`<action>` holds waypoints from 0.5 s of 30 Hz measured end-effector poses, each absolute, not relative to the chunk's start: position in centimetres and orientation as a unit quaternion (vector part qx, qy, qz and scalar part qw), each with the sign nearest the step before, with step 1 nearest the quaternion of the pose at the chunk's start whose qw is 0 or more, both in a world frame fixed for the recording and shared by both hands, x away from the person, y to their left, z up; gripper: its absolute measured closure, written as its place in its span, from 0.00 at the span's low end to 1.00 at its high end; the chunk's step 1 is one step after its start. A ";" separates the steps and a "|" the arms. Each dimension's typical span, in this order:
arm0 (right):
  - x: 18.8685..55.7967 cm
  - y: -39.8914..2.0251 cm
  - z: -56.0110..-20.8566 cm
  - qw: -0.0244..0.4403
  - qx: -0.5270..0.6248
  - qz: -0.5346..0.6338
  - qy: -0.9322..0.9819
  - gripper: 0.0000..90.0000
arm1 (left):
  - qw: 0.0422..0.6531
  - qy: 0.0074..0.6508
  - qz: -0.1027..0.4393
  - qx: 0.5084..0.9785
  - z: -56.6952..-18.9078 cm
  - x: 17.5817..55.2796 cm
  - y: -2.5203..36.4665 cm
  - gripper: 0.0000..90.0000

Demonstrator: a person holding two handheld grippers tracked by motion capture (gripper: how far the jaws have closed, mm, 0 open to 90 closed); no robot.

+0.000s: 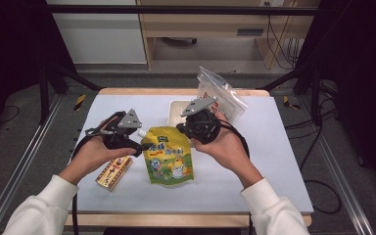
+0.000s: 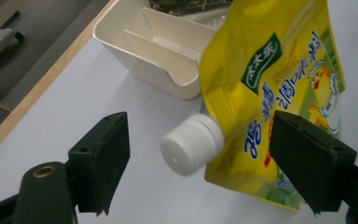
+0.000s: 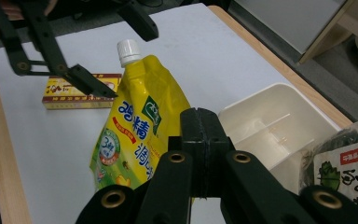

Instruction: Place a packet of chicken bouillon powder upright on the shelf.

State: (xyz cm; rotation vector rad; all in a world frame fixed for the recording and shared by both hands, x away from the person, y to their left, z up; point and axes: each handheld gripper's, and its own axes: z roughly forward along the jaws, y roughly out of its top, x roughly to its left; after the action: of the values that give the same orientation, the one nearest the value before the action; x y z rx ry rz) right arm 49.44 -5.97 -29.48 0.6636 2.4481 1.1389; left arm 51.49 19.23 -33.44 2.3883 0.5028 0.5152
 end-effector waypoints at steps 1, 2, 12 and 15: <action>49.4 -6.0 -29.5 0.180 0.235 0.403 0.866 1.00 | 0.318 0.191 0.196 0.908 -33.4 51.5 19.2 0.26; 49.4 -5.9 -29.5 0.179 0.235 0.404 0.866 1.00 | 0.319 0.189 0.189 0.909 -33.5 51.7 19.2 0.26; 49.0 -6.2 -29.5 0.179 0.227 0.400 0.870 1.00 | 0.323 0.177 0.143 0.919 -33.5 52.1 19.0 0.61; 49.0 -6.4 -29.8 0.180 0.228 0.395 0.871 1.00 | 0.337 0.174 0.119 0.918 -32.9 52.1 19.1 0.70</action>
State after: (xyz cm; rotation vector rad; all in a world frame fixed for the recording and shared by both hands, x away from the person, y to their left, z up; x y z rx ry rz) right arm 49.02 -6.41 -29.76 0.6445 2.4620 1.1172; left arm 52.09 19.14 -32.89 2.3915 0.4542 0.3096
